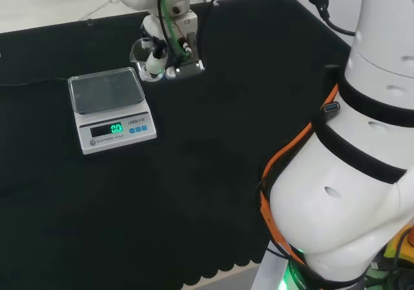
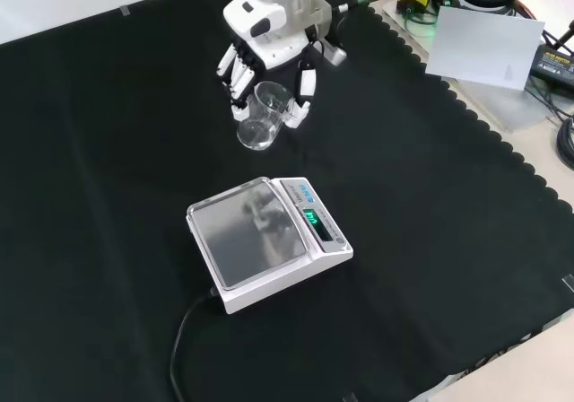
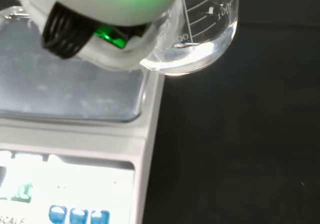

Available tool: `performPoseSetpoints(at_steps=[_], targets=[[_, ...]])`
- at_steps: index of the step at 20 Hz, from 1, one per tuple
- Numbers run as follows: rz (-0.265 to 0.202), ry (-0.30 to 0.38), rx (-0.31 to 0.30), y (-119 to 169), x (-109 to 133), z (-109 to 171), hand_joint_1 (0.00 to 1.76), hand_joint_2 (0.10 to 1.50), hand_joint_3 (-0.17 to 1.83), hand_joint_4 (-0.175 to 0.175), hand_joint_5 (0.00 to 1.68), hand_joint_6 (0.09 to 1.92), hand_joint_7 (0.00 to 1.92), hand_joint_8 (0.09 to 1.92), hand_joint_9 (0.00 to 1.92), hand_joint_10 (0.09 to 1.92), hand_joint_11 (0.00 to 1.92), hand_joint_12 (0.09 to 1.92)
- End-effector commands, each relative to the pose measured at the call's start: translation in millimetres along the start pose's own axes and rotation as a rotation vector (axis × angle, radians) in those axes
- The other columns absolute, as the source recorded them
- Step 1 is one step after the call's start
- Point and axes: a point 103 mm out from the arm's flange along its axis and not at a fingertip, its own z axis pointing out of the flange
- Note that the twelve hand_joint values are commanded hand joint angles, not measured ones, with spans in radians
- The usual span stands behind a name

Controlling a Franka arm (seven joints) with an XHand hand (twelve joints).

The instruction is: Put the beaker on the electronic balance.

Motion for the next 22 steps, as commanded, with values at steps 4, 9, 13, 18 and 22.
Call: performPoseSetpoints(at_steps=[4,9,13,18,22], targets=[[-0.039,-0.018,0.016,22.4,27.2,2.5,1.11,0.51,0.62,-0.042,0.85,0.93,1.1,0.71,1.11,0.59,0.68,1.27],[-0.061,-0.018,0.023,37.9,40.4,4.2,1.11,0.51,0.62,-0.042,0.86,0.93,1.1,0.71,1.11,0.59,0.68,1.27],[-0.08,-0.019,0.034,51.3,51.7,5.9,1.11,0.51,0.63,-0.042,0.86,0.93,1.1,0.72,1.11,0.59,0.68,1.27],[-0.102,-0.021,0.044,60.1,63.5,12.2,1.12,0.51,0.63,-0.042,0.86,0.93,1.1,0.72,1.11,0.58,0.68,1.26],[-0.113,-0.027,0.061,64.2,71.7,21.1,1.12,0.51,0.63,-0.043,0.86,0.93,1.1,0.72,1.11,0.58,0.68,1.26]])
